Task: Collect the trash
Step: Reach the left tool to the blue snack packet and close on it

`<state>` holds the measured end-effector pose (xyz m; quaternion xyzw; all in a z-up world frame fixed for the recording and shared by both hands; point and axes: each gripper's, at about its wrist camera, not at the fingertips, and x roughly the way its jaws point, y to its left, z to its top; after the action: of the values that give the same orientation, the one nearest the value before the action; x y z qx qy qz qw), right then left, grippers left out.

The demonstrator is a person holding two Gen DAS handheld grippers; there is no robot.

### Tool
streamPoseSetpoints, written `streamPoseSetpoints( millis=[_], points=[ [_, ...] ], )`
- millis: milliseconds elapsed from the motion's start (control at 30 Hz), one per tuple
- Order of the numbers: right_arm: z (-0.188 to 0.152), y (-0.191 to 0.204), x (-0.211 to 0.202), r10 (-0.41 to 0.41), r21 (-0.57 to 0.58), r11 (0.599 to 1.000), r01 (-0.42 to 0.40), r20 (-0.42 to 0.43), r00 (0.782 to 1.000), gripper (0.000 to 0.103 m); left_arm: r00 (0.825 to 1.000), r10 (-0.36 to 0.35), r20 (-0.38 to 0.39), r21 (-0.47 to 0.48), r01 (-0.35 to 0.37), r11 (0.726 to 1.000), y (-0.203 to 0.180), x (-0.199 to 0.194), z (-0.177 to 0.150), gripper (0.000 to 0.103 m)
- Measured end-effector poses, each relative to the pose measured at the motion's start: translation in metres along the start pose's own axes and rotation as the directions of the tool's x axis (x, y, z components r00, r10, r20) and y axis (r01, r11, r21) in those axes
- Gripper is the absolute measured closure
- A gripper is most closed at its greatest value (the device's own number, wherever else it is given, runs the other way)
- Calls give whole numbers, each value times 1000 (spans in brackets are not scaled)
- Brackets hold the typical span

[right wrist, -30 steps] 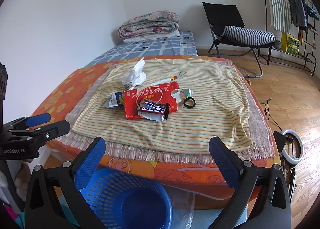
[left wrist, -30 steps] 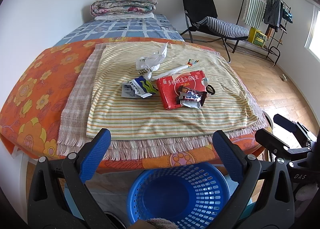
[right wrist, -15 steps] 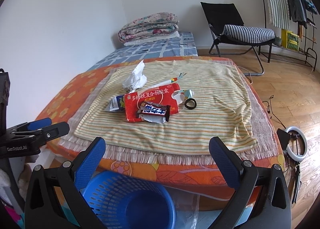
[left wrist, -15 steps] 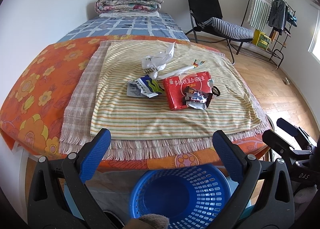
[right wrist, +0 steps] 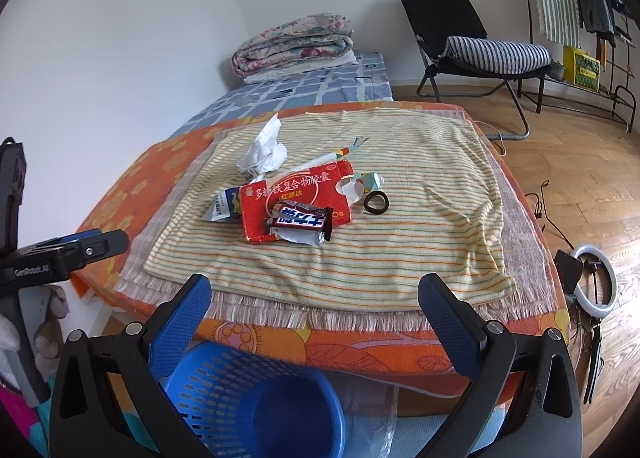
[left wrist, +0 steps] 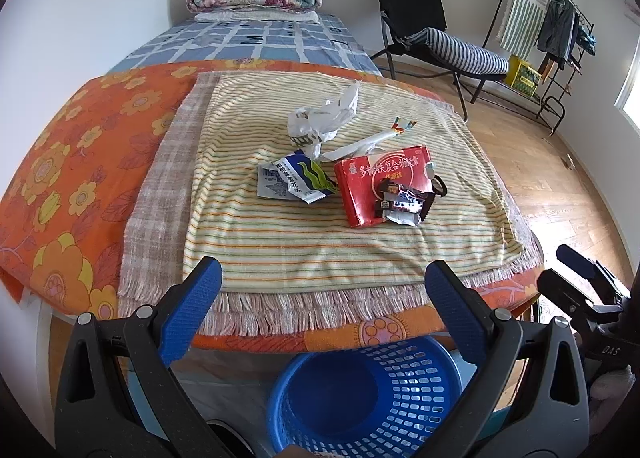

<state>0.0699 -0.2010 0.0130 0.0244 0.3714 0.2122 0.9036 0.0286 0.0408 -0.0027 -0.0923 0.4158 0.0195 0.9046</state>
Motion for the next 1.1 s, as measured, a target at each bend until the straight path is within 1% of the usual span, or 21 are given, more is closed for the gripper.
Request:
streamPoseSetpoints(
  millis=[167,333,400,567,700,800,867,1000,1067,1100],
  points=[
    [8,-2,2,14,-4,1000,-14,-9,1000,1,1000,6,-13,-2,-6,1000,8,9,15,0],
    [25,-9,11,24,15,1000,-24,-20,1000,1,1000,6,-25,-22,-6,1000,17,22,29,1],
    [32,-12,16,21,15,1000,-21,-24,999,1,999,3,-36,-28,-4,1000,20,28,34,6],
    [55,-25,31,36,43,998,-35,-29,999,2,998,-18,-61,-51,15,999,26,46,45,9],
    [74,-33,46,59,64,996,-58,-23,998,3,996,-19,-86,-61,14,998,28,64,55,20],
    [85,-44,64,38,81,996,-36,-33,999,4,994,-29,-109,-71,22,997,29,79,62,25],
    [89,-54,78,41,110,993,-34,-58,997,10,991,-47,-123,-85,36,996,30,88,66,28],
    [90,-82,113,45,188,982,-18,-143,989,24,987,-60,-147,-108,45,993,33,106,74,38],
    [87,-94,126,59,230,973,-16,-179,982,33,984,-76,-161,-129,55,990,37,114,77,40],
    [86,-98,132,67,249,968,-16,-196,978,34,981,-90,-171,-147,64,987,40,119,79,40]
  ],
)
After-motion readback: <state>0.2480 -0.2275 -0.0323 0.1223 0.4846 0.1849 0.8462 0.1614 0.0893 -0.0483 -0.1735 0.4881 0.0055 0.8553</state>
